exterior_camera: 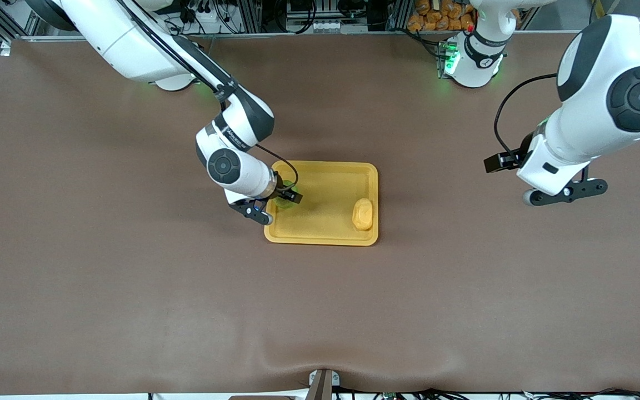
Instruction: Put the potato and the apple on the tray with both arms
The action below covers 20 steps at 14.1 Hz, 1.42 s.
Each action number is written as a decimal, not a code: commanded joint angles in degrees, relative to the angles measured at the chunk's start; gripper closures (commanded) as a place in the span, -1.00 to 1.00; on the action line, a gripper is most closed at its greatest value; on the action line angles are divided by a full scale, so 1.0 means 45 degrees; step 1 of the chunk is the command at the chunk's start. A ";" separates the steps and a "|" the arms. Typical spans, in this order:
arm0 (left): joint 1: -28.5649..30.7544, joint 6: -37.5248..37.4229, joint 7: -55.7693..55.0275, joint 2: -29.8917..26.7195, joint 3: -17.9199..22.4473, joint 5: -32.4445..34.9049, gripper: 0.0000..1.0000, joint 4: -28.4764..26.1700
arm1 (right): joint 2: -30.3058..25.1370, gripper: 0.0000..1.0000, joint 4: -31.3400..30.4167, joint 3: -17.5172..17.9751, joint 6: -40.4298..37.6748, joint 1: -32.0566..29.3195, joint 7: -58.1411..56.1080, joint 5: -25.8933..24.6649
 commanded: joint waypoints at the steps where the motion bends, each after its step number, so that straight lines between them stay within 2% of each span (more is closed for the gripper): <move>1: -0.0839 -0.0014 0.0234 -0.0527 0.1457 -0.0246 -1.00 -0.0083 | 0.0368 0.39 0.0339 0.0008 0.0096 0.0198 0.0778 -0.0742; 2: -0.1618 -0.0014 0.0408 -0.0877 0.2567 -0.0267 -1.00 -0.0336 | 0.0464 -0.74 0.0339 0.0008 0.0096 0.0218 0.0837 -0.0744; 3: -0.2226 0.0025 0.0777 -0.1267 0.3467 -0.0325 -1.00 -0.0783 | 0.0485 -1.00 0.0339 0.0008 0.0115 0.0218 0.0993 -0.0782; 4: -0.2541 0.0180 0.1168 -0.1716 0.3998 -0.0461 -1.00 -0.1348 | 0.0485 -1.00 0.0358 0.0008 0.0115 0.0218 0.1033 -0.0783; 6: -0.2564 0.1134 0.1444 -0.2634 0.4121 -0.0637 -1.00 -0.2443 | 0.0446 -1.00 0.0572 0.0027 -0.0059 0.0102 0.0956 -0.0744; 7: -0.2544 0.1313 0.1909 -0.2929 0.4237 -0.0967 -1.00 -0.2602 | 0.0388 -1.00 0.0631 0.0027 -0.0177 0.0081 0.0955 -0.0724; 10: -0.2330 0.1256 0.3357 -0.3302 0.4434 -0.1827 -1.00 -0.2176 | 0.0290 -1.00 0.1428 0.0047 -0.1849 -0.0074 0.0916 -0.0724; 12: -0.2329 0.1100 0.3883 -0.3186 0.4433 -0.1810 -1.00 -0.1650 | 0.0290 -1.00 0.2463 0.0066 -0.3510 -0.0192 0.0799 -0.0704; 15: -0.2368 0.0595 0.5289 -0.3224 0.4473 -0.1480 -1.00 -0.1511 | 0.0096 -1.00 0.3306 0.0105 -0.5017 -0.0484 0.0760 -0.0685; 17: -0.2407 0.0494 0.5410 -0.3535 0.4259 -0.0952 -1.00 -0.1510 | -0.0236 -1.00 0.3425 0.0513 -0.5721 -0.1126 0.0663 -0.0685; 20: -0.2407 0.0494 0.5449 -0.3693 0.4199 -0.0795 -1.00 -0.1529 | -0.0647 -1.00 0.3444 0.1781 -0.6854 -0.3076 -0.0332 -0.0685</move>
